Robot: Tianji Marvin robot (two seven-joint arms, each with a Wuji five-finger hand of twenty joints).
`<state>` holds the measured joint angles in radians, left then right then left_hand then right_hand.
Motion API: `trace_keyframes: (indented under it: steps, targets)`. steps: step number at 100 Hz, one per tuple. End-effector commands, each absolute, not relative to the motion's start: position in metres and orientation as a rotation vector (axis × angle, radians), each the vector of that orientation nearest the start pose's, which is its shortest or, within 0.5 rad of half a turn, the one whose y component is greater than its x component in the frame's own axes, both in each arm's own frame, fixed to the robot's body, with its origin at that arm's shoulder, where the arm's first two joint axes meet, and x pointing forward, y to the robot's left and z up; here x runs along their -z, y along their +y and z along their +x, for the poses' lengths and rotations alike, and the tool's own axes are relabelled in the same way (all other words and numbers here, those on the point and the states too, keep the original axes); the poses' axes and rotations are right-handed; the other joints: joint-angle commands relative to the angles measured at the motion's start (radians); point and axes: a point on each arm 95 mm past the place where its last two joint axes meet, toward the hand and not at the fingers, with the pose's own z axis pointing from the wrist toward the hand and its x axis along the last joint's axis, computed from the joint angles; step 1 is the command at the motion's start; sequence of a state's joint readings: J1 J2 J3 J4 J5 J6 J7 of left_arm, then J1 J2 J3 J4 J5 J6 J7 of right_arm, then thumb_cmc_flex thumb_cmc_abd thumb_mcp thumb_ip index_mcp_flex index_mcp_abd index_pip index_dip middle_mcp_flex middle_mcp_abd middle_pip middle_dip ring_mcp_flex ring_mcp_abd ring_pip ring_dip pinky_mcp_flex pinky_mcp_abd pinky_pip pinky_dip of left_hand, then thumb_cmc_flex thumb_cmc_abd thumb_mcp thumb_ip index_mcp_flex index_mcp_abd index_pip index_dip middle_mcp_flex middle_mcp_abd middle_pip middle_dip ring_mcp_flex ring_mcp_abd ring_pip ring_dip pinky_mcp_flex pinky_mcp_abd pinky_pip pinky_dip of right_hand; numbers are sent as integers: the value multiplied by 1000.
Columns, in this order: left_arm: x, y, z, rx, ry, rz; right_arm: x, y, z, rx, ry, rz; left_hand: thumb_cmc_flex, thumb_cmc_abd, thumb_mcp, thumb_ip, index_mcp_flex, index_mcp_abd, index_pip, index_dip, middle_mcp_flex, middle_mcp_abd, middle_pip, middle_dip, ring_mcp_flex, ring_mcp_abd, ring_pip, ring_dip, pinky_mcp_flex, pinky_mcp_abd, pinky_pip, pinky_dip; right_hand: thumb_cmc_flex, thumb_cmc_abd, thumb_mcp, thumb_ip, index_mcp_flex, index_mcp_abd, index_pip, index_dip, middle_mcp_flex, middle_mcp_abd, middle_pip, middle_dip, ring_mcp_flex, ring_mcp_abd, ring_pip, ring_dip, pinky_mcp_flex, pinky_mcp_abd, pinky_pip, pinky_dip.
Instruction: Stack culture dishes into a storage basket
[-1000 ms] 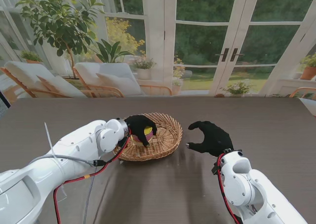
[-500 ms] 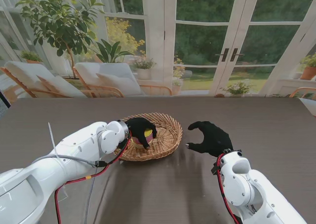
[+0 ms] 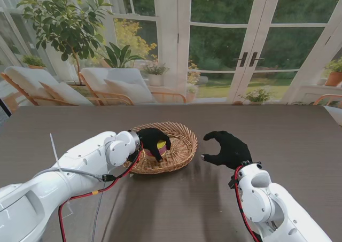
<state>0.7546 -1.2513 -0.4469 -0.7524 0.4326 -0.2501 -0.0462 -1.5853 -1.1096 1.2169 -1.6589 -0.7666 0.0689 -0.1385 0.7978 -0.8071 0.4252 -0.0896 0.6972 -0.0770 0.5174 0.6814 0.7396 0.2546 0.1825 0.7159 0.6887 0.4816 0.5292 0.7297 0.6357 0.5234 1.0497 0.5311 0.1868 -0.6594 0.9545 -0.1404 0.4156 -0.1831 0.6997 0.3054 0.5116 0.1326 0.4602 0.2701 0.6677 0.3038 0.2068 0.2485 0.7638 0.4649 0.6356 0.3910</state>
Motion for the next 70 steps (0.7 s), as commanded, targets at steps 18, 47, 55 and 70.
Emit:
trace_keyframes:
  steps: [18,47,55,70]
  targets:
    - [353,-73,541,1487,1976,-1318,306,5,398,-1649,1233,1386,175,222,146,8,69,181,-41,-13,65,9,63,-85,-16,-114,-22,-53,-123,-76,-104,-12,18,-26,100,-22,-18,-13,7,5,-40,24,11,2,-28,14,-10,8,-490,32,-24,28]
    - [353,-71,538,1479,1978,-1321,306,5,398,-1645,1236,1385,120,246,165,10,71,194,-133,-31,38,17,27,-136,-53,-104,-65,-77,-170,-63,-137,-14,20,-31,104,-24,-21,-9,7,2,-43,24,11,2,-29,13,-10,8,-492,31,-25,28]
    - [353,-70,538,1479,1980,-1323,306,5,398,-1644,1237,1385,98,260,180,18,70,202,-176,-46,31,18,23,-150,-60,-104,-83,-90,-176,-67,-145,-13,19,-32,105,-24,-23,-7,8,2,-43,25,12,2,-29,13,-9,8,-492,31,-25,28]
    - [355,-70,536,1483,1979,-1331,306,5,398,-1642,1238,1386,52,287,192,36,62,219,-229,-87,9,25,8,-170,-90,-99,-119,-116,-195,-74,-163,-19,20,-33,106,-24,-24,-6,9,1,-43,25,12,2,-29,12,-9,8,-493,31,-25,28]
